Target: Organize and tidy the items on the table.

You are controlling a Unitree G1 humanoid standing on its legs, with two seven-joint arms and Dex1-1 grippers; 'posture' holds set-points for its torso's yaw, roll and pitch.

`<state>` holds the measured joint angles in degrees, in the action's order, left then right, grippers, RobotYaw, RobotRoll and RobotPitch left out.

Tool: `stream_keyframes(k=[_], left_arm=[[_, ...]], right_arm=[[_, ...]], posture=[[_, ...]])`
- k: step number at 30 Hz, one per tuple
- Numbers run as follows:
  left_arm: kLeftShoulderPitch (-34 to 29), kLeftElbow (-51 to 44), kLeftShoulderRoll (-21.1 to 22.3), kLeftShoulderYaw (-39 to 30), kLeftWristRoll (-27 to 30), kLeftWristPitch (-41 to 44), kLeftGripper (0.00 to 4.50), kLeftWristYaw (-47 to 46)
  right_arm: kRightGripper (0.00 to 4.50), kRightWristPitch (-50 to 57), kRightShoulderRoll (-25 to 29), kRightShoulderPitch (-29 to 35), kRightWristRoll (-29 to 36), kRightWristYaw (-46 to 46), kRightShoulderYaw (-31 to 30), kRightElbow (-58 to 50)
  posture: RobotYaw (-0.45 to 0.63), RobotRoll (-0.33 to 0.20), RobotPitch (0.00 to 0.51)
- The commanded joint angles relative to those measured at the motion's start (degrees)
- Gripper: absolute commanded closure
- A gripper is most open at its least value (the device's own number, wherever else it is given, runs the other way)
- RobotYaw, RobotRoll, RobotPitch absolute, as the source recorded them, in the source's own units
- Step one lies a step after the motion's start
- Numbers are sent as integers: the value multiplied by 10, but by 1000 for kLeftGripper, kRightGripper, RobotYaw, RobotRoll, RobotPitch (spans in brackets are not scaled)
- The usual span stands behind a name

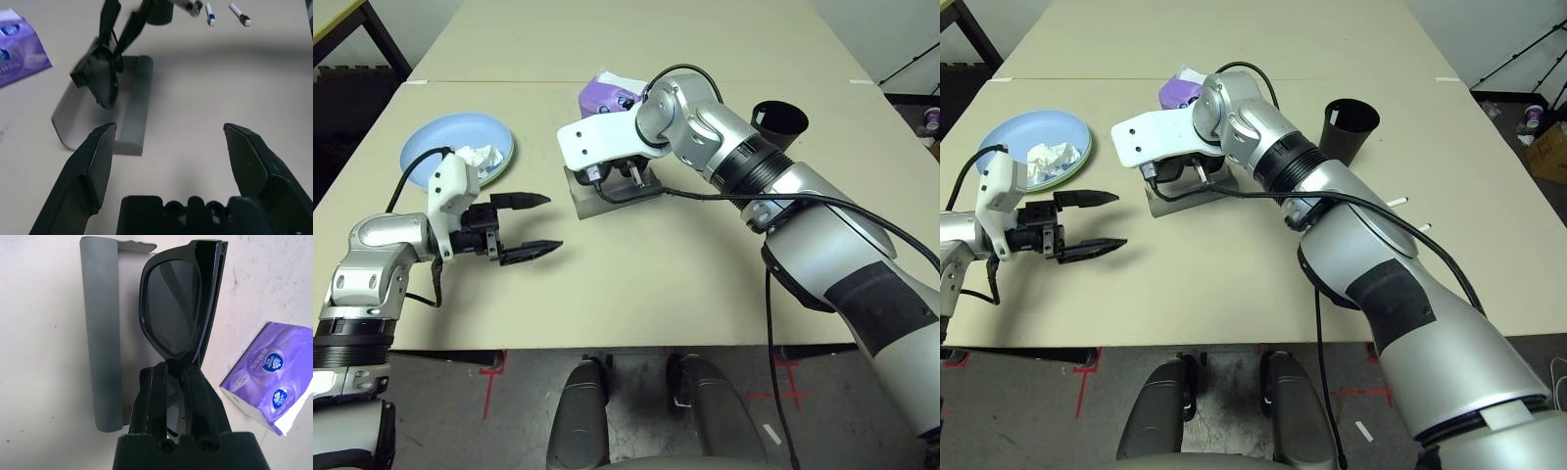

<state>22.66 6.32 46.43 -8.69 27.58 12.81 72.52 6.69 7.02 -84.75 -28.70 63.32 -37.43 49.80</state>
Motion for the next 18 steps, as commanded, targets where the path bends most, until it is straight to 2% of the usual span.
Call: stream_keyframes(k=[1, 10, 18], left_arm=[[-19, -16, -7, -10, 13, 5, 0, -6], [-41, -21, -26, -24, 24, 6, 0, -30], [-52, -24, -22, -26, 19, 2, 0, -28]], right_arm=[[4178, 2, -5, 5, -2, 9, 4, 9], [4178, 1, -16, -6, 4, 17, 11, 42], [4178, -17, -28, -19, 2, 10, 14, 70]], posture=[[63, 0, 185], [72, 0, 182], [84, 0, 183]])
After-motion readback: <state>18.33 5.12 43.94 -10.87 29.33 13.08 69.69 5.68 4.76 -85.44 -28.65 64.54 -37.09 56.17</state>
